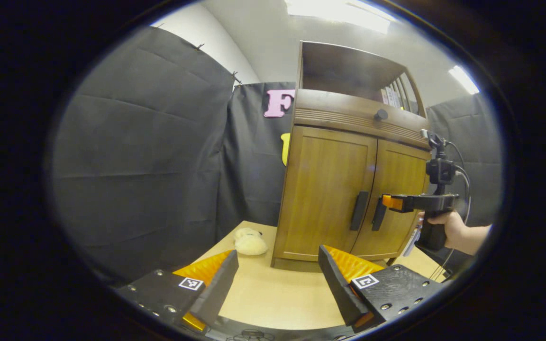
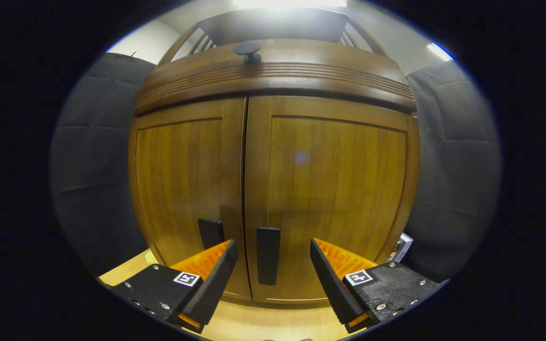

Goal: Open the right door of the double-door shoe cabinet with the right hand, and open the left door with the left hand.

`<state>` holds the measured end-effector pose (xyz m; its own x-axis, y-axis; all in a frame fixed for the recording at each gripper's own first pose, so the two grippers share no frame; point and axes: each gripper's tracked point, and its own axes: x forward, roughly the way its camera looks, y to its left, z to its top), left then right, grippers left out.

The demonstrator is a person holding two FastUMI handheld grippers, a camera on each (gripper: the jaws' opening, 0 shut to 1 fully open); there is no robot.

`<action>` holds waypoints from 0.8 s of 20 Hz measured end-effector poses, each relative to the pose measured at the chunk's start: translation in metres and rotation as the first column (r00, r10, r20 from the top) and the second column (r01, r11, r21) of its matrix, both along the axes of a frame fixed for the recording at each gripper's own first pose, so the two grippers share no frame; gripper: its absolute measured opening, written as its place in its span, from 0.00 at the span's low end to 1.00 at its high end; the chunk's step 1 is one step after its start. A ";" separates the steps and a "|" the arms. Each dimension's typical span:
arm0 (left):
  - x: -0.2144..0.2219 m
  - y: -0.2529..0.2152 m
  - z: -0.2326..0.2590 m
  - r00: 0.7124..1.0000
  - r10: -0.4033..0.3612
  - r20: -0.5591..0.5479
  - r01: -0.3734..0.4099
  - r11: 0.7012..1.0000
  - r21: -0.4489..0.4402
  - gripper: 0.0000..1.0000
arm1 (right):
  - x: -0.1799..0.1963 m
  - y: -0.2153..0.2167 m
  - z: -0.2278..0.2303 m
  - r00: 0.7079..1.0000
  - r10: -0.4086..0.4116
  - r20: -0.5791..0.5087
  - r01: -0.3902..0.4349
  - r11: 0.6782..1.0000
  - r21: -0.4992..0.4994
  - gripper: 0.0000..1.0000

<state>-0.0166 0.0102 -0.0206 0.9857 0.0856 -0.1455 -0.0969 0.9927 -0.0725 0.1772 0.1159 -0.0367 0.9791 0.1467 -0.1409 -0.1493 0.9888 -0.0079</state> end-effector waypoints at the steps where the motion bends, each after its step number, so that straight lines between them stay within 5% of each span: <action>1: 0.001 0.000 -0.001 1.000 0.004 -0.013 -0.004 1.000 -0.002 0.97 | 0.006 0.001 -0.003 1.000 -0.001 -0.012 0.001 1.000 0.001 0.96; 8: 0.000 0.001 -0.004 0.999 0.013 -0.044 -0.013 1.000 -0.007 1.00 | 0.044 0.008 -0.022 0.998 0.004 -0.060 -0.002 0.999 0.043 0.87; 13: 0.000 0.000 -0.003 0.999 0.012 -0.049 -0.012 1.000 0.002 1.00 | 0.044 0.026 -0.027 0.997 -0.015 -0.073 0.019 0.998 0.054 0.46; 16: 0.000 -0.001 -0.002 0.999 0.003 -0.044 -0.004 1.000 -0.028 1.00 | 0.044 0.020 -0.028 0.997 -0.001 -0.083 0.008 0.996 0.087 0.35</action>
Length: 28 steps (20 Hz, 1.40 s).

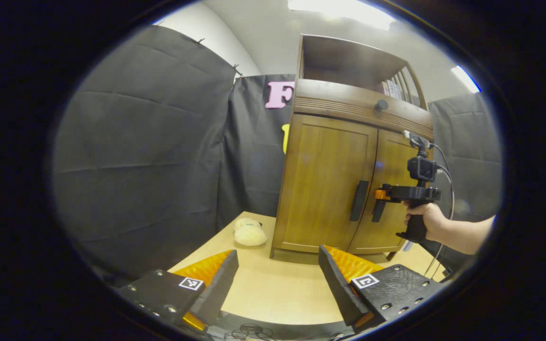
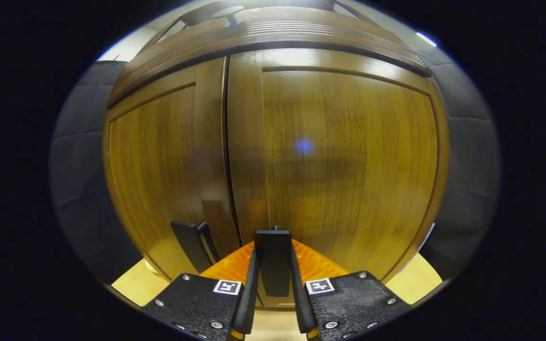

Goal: Open the right door of the double-door shoe cabinet with the right hand, and open the left door with the left hand.

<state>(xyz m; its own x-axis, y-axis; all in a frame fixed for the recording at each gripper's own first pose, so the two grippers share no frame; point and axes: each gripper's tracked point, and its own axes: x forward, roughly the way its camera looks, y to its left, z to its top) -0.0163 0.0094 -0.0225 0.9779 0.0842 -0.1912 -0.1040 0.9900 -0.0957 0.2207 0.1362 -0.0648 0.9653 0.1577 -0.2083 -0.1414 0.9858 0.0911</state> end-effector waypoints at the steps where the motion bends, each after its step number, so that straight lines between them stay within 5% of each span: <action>1: 0.001 0.000 0.002 1.000 0.001 0.009 -0.001 1.000 -0.011 0.97 | -0.001 0.000 0.000 1.000 0.004 -0.004 -0.004 1.000 0.001 0.34; 14: 0.003 0.000 0.001 1.000 0.000 0.013 0.000 1.000 0.008 0.97 | -0.004 0.004 -0.003 0.991 0.116 -0.059 -0.117 0.993 -0.013 0.30; 25: 0.005 -0.003 0.002 0.998 -0.054 0.025 0.053 0.997 0.057 1.00 | -0.018 -0.002 0.033 0.991 0.117 -0.066 -0.118 0.993 -0.011 0.30; 26: 0.006 -0.004 0.002 0.998 -0.060 0.023 0.059 0.997 0.056 0.90 | -0.020 -0.002 0.036 0.991 0.117 -0.064 -0.118 0.993 -0.013 0.30; 28: 0.007 -0.006 0.000 0.997 -0.073 0.017 0.073 0.996 0.046 0.97 | -0.022 -0.002 0.044 0.991 0.120 -0.064 -0.122 0.992 -0.014 0.30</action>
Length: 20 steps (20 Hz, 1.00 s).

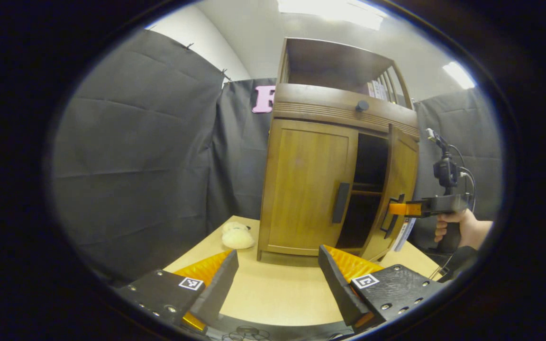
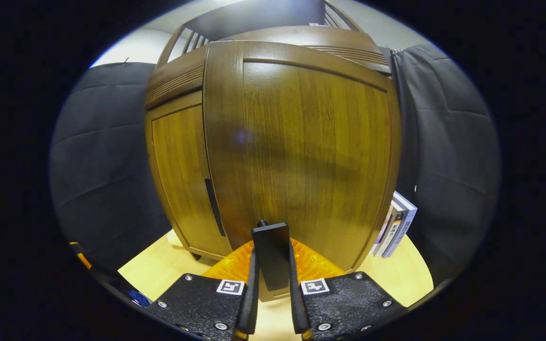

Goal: Open the right door of the double-door shoe cabinet with the right hand, and open the left door with the left hand.

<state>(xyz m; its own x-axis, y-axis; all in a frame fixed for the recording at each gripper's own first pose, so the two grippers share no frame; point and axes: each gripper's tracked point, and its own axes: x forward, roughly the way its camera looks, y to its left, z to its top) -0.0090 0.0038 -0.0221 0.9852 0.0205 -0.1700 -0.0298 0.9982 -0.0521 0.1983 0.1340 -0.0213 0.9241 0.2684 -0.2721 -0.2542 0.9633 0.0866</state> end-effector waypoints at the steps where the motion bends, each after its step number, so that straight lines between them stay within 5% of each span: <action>1: 0.000 -0.001 -0.001 1.000 -0.007 -0.002 0.007 1.000 -0.004 0.97 | -0.001 -0.001 0.003 1.000 0.000 -0.002 0.000 1.000 0.003 0.30; 3: 0.001 -0.002 -0.001 1.000 -0.021 -0.004 0.021 1.000 -0.002 0.90 | -0.005 -0.003 0.008 1.000 -0.001 -0.005 0.001 1.000 0.007 0.30; 6: 0.002 -0.003 -0.001 0.999 -0.043 0.004 0.043 0.999 0.017 1.00 | -0.013 -0.012 0.006 1.000 0.009 -0.011 -0.009 1.000 -0.002 0.30; 10: 0.004 -0.006 -0.001 0.997 -0.073 0.013 0.073 0.997 0.041 1.00 | -0.026 -0.029 0.000 1.000 0.001 -0.020 -0.001 1.000 -0.001 0.29; 14: 0.005 -0.012 -0.005 0.995 -0.102 0.002 0.102 0.994 0.028 0.89 | -0.032 -0.043 -0.001 1.000 -0.011 -0.020 0.011 1.000 -0.007 0.25; 17: 0.007 -0.016 -0.008 0.994 -0.112 0.000 0.112 0.993 0.043 1.00 | -0.037 -0.053 -0.002 1.000 -0.026 -0.018 0.025 1.000 -0.009 0.23; 20: 0.007 -0.021 -0.010 0.992 -0.126 -0.008 0.126 0.991 0.053 1.00 | -0.041 -0.062 -0.003 0.999 -0.029 -0.015 0.029 1.000 -0.013 0.19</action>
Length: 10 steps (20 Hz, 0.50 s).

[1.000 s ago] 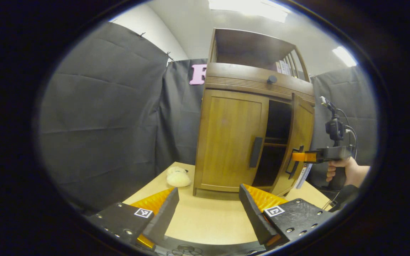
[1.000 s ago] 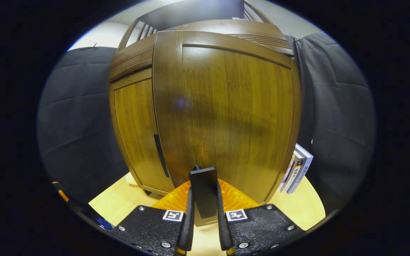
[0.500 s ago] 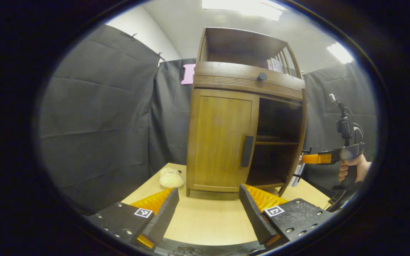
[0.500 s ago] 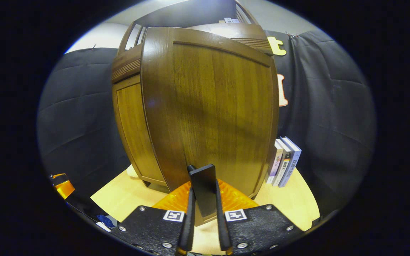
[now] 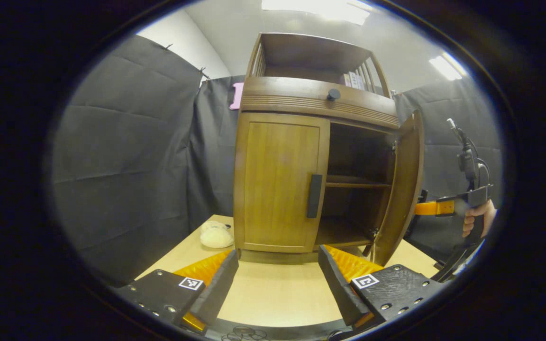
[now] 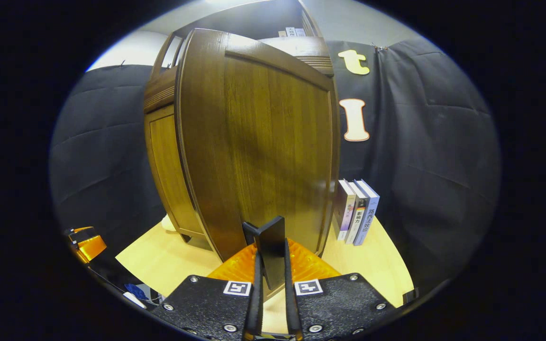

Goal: Open the right door of the double-door shoe cabinet with the right hand, and open the left door with the left hand.

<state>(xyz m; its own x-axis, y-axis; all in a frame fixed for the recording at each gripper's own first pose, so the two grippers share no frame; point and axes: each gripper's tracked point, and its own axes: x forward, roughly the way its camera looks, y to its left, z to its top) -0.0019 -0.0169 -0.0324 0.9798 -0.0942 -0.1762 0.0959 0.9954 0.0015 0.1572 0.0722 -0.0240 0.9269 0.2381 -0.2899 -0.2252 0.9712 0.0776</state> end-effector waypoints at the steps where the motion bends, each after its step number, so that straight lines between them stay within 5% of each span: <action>1: 0.002 -0.002 -0.001 1.000 -0.008 -0.003 0.008 1.000 -0.004 0.97 | -0.001 -0.003 0.000 1.000 -0.001 0.001 0.001 1.000 0.001 0.18; 4: 0.008 -0.012 -0.004 0.999 -0.028 -0.020 0.028 1.000 -0.013 0.90 | -0.003 -0.014 0.001 1.000 0.005 0.004 -0.005 1.000 -0.009 0.18; 6: 0.012 -0.019 -0.004 0.999 -0.042 -0.027 0.042 0.999 -0.009 1.00 | -0.007 -0.024 0.000 1.000 0.004 -0.002 -0.004 1.000 -0.016 0.16; 10: 0.031 -0.040 0.001 0.997 -0.071 -0.017 0.071 0.997 0.002 1.00 | -0.010 -0.053 -0.001 1.000 -0.018 -0.022 0.018 1.000 0.009 0.11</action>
<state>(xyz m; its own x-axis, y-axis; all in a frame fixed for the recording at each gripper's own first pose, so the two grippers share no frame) 0.0291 -0.0570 -0.0313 0.9675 -0.1630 -0.1933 0.1664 0.9861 0.0016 0.1468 0.0197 -0.0254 0.9247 0.2241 -0.3077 -0.2056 0.9743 0.0915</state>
